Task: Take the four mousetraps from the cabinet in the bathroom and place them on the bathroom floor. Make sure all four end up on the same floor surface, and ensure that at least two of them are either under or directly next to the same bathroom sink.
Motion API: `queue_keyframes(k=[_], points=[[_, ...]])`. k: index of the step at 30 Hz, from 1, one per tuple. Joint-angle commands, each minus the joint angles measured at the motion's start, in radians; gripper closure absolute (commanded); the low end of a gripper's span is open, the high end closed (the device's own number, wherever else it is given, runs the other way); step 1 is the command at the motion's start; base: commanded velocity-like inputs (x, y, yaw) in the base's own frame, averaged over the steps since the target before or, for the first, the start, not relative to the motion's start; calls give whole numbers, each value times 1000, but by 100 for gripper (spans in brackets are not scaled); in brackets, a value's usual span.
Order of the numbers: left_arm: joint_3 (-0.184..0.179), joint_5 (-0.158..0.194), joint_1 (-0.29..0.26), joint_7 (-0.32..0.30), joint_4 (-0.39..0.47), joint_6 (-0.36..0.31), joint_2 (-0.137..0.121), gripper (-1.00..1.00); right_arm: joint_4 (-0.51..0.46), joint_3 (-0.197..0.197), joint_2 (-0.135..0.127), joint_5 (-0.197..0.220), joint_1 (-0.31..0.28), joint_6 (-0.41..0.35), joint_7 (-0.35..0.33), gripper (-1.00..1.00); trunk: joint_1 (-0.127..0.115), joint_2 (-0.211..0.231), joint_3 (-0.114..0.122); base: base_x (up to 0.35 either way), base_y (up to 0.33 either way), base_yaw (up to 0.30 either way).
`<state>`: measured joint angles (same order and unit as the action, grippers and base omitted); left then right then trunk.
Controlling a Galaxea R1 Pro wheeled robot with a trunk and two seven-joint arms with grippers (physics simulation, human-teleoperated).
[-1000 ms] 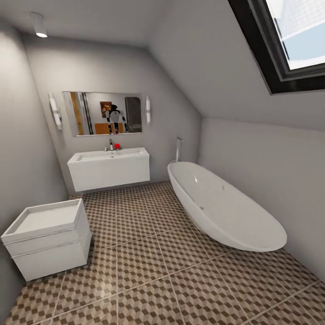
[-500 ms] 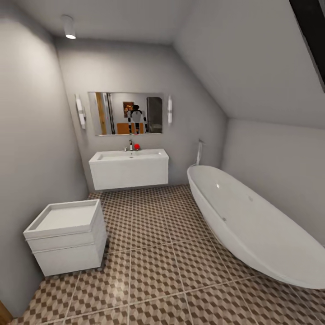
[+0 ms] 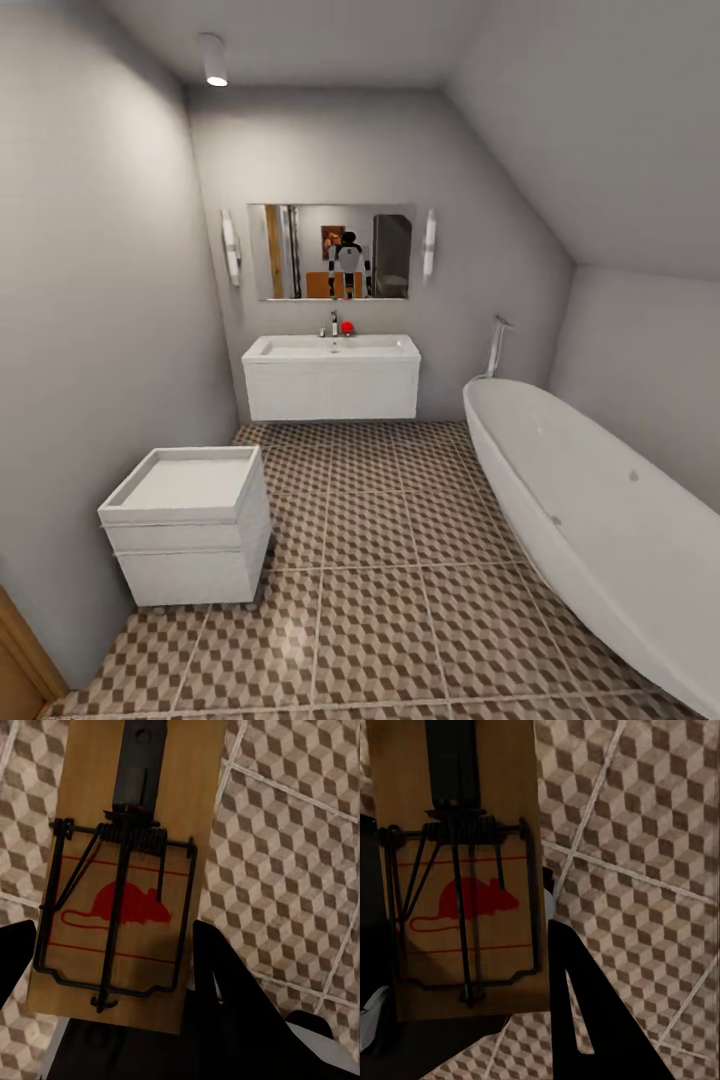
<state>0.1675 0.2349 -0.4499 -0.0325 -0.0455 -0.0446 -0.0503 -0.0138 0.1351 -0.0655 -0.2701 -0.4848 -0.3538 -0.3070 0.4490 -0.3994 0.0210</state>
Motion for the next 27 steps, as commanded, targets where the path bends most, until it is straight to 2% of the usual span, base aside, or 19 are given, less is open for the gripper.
queue_keyframes(k=[1, 9, 27], points=[[6, 2, -1, -1, -2, -1, 0, 100, -2, 8, 0, 1, 0, -4, -7, 100, 1, -1, 0, 334, 0, 288], [6, 1, -1, -1, -2, -1, 0, 100, -2, 8, 0, 2, 0, -4, -7, 100, 1, -1, 0, 334, 0, 206], [6, 1, -1, -1, -3, -1, 0, 100, -2, 6, -1, 3, 0, -4, -8, 100, 1, -1, 0, 334, 0, 13]])
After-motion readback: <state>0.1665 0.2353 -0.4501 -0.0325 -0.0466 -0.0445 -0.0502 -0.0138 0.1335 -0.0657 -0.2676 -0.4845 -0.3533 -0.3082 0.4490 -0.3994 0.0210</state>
